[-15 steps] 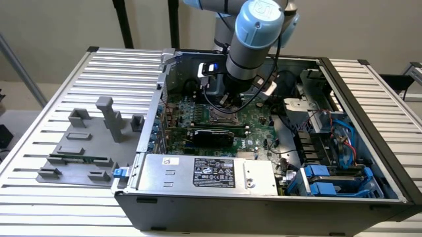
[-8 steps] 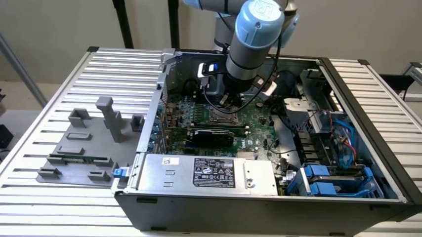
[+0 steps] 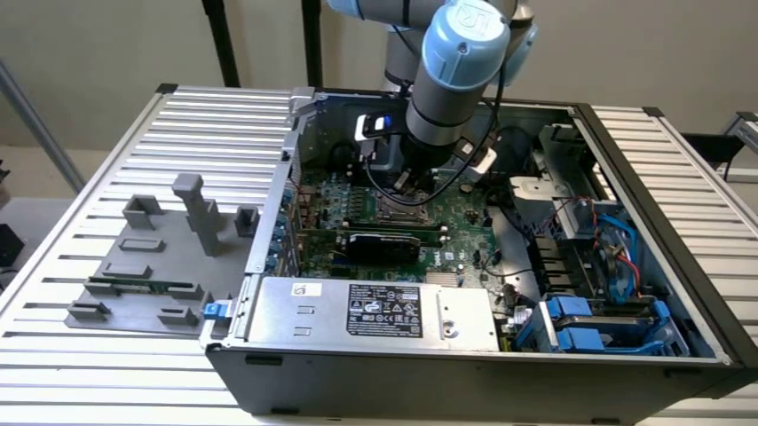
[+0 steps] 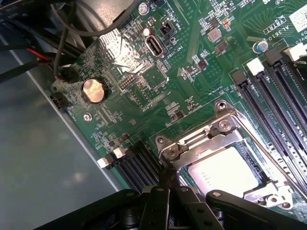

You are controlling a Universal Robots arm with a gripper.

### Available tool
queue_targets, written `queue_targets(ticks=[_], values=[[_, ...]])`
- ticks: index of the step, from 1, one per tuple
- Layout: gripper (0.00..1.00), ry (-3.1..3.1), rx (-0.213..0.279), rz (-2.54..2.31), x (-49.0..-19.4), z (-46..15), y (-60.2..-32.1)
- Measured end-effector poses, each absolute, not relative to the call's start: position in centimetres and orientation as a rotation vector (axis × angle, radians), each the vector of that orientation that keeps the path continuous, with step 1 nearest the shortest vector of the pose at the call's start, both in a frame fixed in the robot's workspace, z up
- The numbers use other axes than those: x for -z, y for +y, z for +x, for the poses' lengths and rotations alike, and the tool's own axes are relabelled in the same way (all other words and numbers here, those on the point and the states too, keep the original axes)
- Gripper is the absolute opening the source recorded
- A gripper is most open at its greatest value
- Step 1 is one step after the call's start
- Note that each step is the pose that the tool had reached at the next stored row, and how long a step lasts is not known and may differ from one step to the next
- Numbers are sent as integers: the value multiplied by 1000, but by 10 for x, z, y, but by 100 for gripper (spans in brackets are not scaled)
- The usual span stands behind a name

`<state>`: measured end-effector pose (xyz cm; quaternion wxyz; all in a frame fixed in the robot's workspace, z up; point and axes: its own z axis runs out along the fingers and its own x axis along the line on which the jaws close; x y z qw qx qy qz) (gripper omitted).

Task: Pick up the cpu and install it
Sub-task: 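Install the first cpu locking lever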

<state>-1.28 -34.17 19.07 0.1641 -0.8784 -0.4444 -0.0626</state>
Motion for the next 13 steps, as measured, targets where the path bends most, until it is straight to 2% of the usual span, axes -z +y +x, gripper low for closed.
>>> queue_targets(ticks=[7,13], values=[[11,-1267,178,-2504,-198,-13,-344],[11,-1267,178,-2504,-210,-17,-358]])
